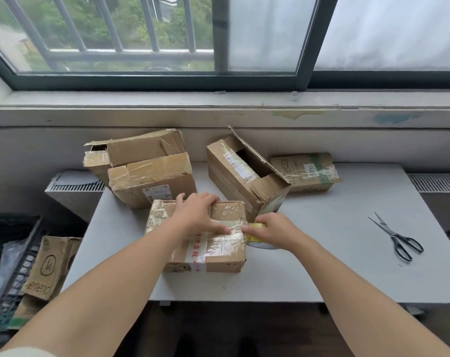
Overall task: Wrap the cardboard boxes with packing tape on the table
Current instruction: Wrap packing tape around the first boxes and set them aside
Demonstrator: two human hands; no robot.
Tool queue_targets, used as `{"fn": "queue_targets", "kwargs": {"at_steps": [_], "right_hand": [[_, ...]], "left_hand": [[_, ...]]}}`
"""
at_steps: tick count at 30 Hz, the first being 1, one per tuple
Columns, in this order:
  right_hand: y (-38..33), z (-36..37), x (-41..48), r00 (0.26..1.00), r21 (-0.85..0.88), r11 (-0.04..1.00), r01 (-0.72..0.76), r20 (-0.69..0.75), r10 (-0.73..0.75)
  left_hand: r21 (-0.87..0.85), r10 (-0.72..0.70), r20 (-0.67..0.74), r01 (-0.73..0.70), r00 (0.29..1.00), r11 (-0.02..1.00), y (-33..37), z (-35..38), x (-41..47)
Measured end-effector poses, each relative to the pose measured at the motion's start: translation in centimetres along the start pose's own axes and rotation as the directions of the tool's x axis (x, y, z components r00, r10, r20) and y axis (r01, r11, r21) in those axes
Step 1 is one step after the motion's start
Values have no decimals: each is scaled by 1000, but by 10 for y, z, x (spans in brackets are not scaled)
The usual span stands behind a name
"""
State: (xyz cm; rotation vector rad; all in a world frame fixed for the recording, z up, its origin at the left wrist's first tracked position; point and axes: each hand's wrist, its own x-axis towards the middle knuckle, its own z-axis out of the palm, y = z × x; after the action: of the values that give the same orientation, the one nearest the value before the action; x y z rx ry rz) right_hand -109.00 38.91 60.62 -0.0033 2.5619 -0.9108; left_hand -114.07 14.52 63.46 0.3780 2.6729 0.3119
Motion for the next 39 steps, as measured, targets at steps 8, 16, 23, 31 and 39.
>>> {"fn": "queue_targets", "kwargs": {"at_steps": [8,16,23,31,39], "right_hand": [[-1,3,8,999,32,999,27,38,-28],[-5,-13,8,994,53,994,95,55,-98],[-55,-65,-12,960,303,920,249,49,-275],[-172,-47,-14,893,312,867,388,104,-437],[-236,-15,2,927,359,887,289,126,-353]], "left_hand": [[265,232,216,-285,949,921,40,10,-22],[346,222,246,-299,943,889,62,10,-27],[-59,326,69,-322,943,945,18,-40,-59],[-433,342,-198,-395,919,810,-84,-52,-99],[-474,282,-75,-283,957,834,-158,-33,-119]]}}
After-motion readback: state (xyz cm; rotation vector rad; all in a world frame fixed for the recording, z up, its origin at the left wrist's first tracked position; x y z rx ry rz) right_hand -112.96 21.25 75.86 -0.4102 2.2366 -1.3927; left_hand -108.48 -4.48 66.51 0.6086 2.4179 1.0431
